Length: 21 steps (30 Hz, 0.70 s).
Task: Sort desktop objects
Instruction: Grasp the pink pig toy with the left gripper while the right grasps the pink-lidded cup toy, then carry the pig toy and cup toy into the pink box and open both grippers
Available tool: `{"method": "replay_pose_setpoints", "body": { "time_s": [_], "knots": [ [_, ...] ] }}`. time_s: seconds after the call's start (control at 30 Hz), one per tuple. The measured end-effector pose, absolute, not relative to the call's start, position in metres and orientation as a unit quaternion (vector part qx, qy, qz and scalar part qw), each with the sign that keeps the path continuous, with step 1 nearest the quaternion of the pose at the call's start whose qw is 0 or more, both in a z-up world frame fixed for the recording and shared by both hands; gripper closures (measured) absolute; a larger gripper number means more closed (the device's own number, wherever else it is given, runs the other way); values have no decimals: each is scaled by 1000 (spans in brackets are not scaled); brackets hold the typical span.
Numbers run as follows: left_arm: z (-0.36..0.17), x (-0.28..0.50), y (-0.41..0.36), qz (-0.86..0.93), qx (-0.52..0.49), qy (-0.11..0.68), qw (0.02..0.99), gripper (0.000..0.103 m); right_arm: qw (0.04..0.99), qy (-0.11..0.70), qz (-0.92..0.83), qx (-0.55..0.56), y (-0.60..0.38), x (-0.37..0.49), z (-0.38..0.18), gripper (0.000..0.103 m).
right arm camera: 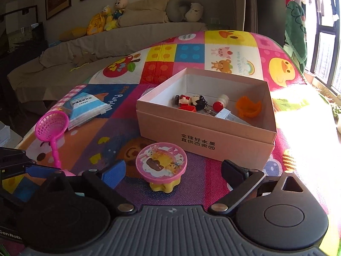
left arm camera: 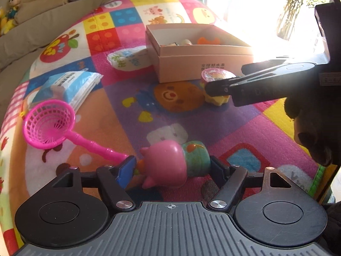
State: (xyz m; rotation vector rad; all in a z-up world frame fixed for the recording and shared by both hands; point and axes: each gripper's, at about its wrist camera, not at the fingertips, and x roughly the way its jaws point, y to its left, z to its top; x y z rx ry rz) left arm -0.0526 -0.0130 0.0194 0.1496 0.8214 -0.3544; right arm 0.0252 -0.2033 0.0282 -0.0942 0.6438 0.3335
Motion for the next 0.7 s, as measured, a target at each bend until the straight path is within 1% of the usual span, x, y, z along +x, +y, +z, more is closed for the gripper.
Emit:
{"method": "replay_pose_setpoints", "body": {
  "time_s": [0.03, 0.07, 0.1, 0.13, 0.17, 0.2, 0.3, 0.37, 0.43, 0.47, 0.6, 0.7],
  "knots": [
    [20, -55, -12, -167, 76, 398, 899, 23, 932, 319, 163, -52, -199, 29, 26, 10],
    [20, -56, -12, -164, 77, 397, 900, 22, 930, 324, 162, -55, -195, 33, 24, 15],
    [21, -56, -13, -160, 75, 394, 902, 17, 928, 331, 162, -56, -193, 37, 22, 18],
    [22, -54, -14, -157, 70, 391, 904, 12, 925, 340, 163, -54, -191, 41, 20, 28],
    [22, -53, -15, -153, 66, 388, 906, 11, 921, 349, 164, -54, -189, 44, 19, 41],
    [22, -51, -17, -150, 63, 388, 907, 11, 918, 357, 164, -53, -188, 45, 19, 47],
    [20, -47, -26, -140, 70, 388, 908, 13, 917, 361, 162, -54, -191, 40, 21, 47],
    [19, -47, -29, -138, 76, 386, 909, 18, 916, 362, 164, -58, -195, 32, 24, 47],
    [18, -49, -31, -134, 81, 384, 910, 28, 915, 363, 165, -62, -201, 22, 28, 47],
    [18, -50, -31, -132, 85, 382, 911, 31, 914, 364, 165, -64, -204, 18, 30, 47],
    [33, -56, -34, -151, 87, 362, 916, 33, 918, 356, 163, -65, -218, -1, 48, 47],
    [68, -52, -45, -166, 113, 299, 933, 33, 942, 296, 146, -58, -231, -10, 89, 47]
  ]
}}
